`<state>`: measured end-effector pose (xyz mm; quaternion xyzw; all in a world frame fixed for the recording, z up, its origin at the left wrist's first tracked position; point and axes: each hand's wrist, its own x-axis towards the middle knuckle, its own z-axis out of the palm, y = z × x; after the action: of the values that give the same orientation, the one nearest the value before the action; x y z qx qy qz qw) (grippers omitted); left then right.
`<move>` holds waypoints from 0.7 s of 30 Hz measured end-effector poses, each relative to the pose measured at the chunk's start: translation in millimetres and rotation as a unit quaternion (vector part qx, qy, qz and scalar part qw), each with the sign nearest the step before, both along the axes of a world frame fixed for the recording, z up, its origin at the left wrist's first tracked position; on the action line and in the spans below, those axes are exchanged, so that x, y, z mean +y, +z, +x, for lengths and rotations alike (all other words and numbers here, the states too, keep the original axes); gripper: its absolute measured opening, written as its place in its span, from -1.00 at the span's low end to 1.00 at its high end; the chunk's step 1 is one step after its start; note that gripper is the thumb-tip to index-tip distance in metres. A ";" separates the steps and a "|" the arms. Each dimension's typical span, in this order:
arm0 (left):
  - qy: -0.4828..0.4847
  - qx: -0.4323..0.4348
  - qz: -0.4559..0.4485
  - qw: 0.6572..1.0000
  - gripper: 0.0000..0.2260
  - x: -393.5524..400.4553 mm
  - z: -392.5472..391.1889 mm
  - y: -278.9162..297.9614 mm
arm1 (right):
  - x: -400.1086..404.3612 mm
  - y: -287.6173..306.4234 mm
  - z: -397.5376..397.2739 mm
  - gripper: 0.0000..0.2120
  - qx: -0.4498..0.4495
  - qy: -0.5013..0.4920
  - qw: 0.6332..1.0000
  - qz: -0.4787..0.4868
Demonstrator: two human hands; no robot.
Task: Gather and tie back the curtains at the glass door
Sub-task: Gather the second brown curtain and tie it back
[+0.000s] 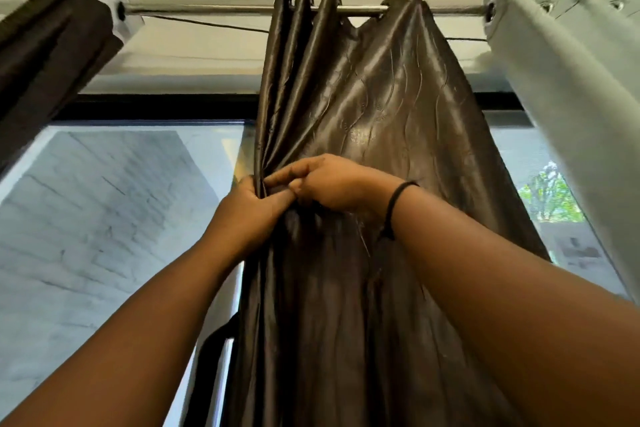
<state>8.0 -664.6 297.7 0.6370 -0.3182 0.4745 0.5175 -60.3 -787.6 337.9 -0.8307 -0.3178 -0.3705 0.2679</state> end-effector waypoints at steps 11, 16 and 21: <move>0.156 0.008 0.082 0.984 -0.83 -103.5 -0.6 11.5 | -165.5 -31.8 -17.8 -0.07 -0.256 -0.587 0.747 0.179; 0.117 0.013 0.086 0.989 -0.99 -146.0 -8.4 13.9 | -205.4 -34.7 -32.5 -0.46 -0.232 -0.514 0.805 0.184; 0.053 0.002 0.112 0.992 -0.85 -212.5 -41.1 15.6 | -223.8 -39.5 -24.8 -0.79 -0.289 -0.518 0.796 0.117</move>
<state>-33.1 -877.0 313.3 0.7081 -0.3337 0.4613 0.4177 -85.1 -1011.3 298.4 -0.6878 0.1433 -0.7111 0.0270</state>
